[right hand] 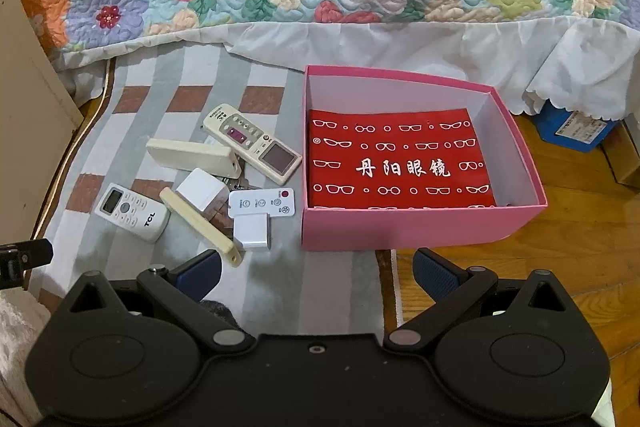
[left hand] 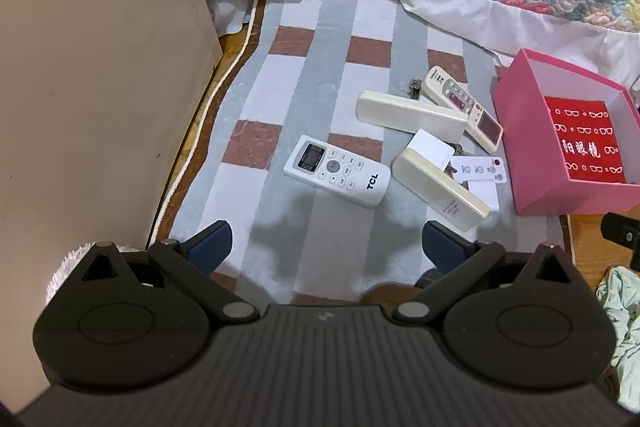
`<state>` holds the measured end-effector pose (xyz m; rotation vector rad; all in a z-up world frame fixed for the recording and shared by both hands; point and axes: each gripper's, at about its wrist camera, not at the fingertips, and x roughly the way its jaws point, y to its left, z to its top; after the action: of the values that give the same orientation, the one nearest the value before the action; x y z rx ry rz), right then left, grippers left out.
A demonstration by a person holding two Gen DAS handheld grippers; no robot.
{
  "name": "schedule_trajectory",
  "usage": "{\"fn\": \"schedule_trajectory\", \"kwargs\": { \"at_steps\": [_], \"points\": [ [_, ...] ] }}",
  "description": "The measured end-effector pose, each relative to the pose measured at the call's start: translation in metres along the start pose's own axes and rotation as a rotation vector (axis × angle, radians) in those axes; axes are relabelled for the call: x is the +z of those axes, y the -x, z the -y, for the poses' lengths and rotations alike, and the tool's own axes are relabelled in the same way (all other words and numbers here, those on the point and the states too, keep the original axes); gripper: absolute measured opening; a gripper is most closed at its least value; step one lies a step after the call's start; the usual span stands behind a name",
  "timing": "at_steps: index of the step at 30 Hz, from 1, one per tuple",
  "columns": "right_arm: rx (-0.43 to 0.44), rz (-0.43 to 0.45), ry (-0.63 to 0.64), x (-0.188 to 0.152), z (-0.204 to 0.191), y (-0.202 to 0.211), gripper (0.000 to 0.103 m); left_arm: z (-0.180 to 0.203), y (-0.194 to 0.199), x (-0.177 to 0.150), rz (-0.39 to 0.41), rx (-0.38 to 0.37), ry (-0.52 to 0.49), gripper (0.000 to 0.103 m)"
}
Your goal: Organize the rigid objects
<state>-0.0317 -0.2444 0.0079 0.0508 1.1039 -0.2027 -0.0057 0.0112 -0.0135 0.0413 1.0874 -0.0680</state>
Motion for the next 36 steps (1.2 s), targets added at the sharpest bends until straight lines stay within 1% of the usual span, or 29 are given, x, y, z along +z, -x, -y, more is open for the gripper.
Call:
{"fn": "schedule_trajectory", "kwargs": {
  "at_steps": [5, 16, 17, 19, 22, 24, 26, 28, 29, 31, 33, 36],
  "points": [
    [0.004, -0.01, 0.034, -0.001, -0.004, 0.0, 0.103, 0.002, -0.006, 0.0, -0.036, -0.001, 0.002, 0.103],
    [0.012, -0.013, 0.04, 0.0, -0.006, 0.0, 0.103, 0.004, -0.006, -0.001, -0.041, -0.003, -0.001, 0.103],
    [0.026, -0.012, 0.039, 0.0, -0.006, 0.0, 0.103, 0.004, -0.005, -0.001, -0.039, -0.002, 0.004, 0.103],
    [0.083, 0.0, 0.038, 0.0, -0.005, -0.001, 0.103, 0.001, 0.0, 0.0, -0.028, -0.031, 0.022, 0.103],
    [0.171, 0.055, 0.048, -0.005, -0.003, -0.003, 0.103, -0.002, 0.008, 0.004, -0.011, -0.066, 0.033, 0.103],
    [0.215, 0.117, 0.076, -0.007, -0.004, -0.003, 0.103, 0.0, 0.011, 0.009, 0.004, -0.075, 0.018, 0.103],
    [0.254, 0.184, 0.096, -0.008, -0.004, -0.003, 0.103, 0.003, 0.01, 0.017, 0.001, -0.086, 0.012, 0.103],
    [0.332, 0.285, 0.13, -0.009, -0.002, -0.003, 0.103, 0.007, 0.006, 0.026, 0.001, -0.107, 0.009, 0.102],
    [0.378, 0.315, 0.158, -0.009, -0.001, -0.006, 0.103, 0.01, 0.003, 0.031, 0.004, -0.118, 0.01, 0.101],
    [0.405, 0.286, 0.198, -0.002, -0.003, -0.017, 0.103, 0.015, -0.005, 0.041, -0.002, -0.138, 0.022, 0.1],
    [0.392, 0.264, 0.215, 0.004, -0.007, -0.031, 0.1, 0.024, -0.018, 0.049, -0.018, -0.166, 0.026, 0.099],
    [0.377, 0.265, 0.31, 0.006, -0.019, -0.049, 0.098, 0.041, -0.046, 0.056, -0.055, -0.18, -0.002, 0.099]
  ]
}}
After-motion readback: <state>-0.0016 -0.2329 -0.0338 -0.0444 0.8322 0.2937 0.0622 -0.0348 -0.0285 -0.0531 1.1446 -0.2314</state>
